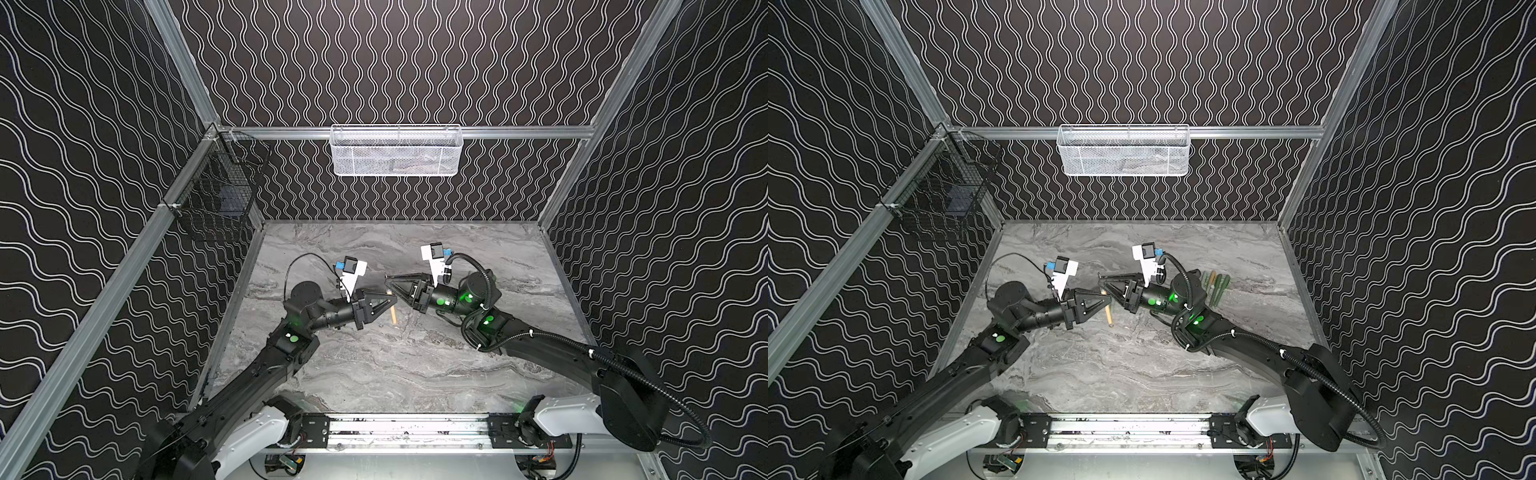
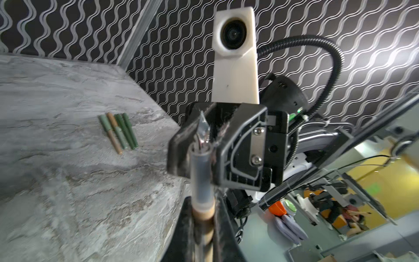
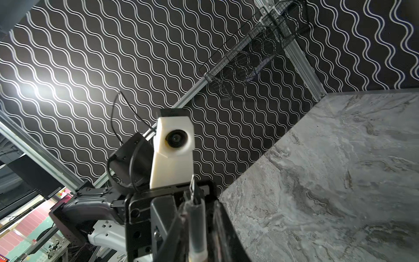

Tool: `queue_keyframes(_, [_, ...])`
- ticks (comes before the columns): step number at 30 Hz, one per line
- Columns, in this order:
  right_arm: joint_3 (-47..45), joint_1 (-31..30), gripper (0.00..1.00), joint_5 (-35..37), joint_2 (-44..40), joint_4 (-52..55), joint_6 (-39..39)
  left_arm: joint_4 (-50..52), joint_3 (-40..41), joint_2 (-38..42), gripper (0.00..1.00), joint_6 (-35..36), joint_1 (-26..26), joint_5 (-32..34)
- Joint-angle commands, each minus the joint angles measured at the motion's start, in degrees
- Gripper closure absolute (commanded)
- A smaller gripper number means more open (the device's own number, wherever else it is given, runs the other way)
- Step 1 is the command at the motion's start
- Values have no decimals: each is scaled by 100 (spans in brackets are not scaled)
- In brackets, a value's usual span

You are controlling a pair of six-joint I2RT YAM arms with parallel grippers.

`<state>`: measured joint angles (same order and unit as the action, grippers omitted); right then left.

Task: Insert pens into pen caps
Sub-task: Pass a pen, then pick up the pen cap from the center of the table.

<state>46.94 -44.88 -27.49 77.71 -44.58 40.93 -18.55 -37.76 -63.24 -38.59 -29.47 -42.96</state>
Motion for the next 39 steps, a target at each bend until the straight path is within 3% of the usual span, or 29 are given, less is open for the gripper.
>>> queue_keyframes(1, [239,-3,65,320,-2,778,-385,2612,-628,-6,100,1303,-12,750])
queue_keyframes(5, [685,-3,50,650,109,1973,-869,5235,-1666,-476,100,2311,3,2110])
queue_keyframes(10, [1254,-19,42,1215,481,3171,-1247,6520,-2042,-780,100,2589,284,3589])
queue_keyframes(16, [2756,-47,40,1626,1995,5316,-1412,6403,-1850,-819,100,2567,1240,3389])
queue_keyframes(21, [3178,-98,40,1971,2862,5720,-1330,6063,-1504,-556,100,2550,1758,3468])
queue_keyframes(29, [4060,-145,42,2371,4111,6527,-1501,5873,-1392,-166,100,2540,1846,3423])
queue_keyframes(39, [4341,-163,52,2573,4673,6616,-1553,5823,-1392,-135,100,2549,1849,3268])
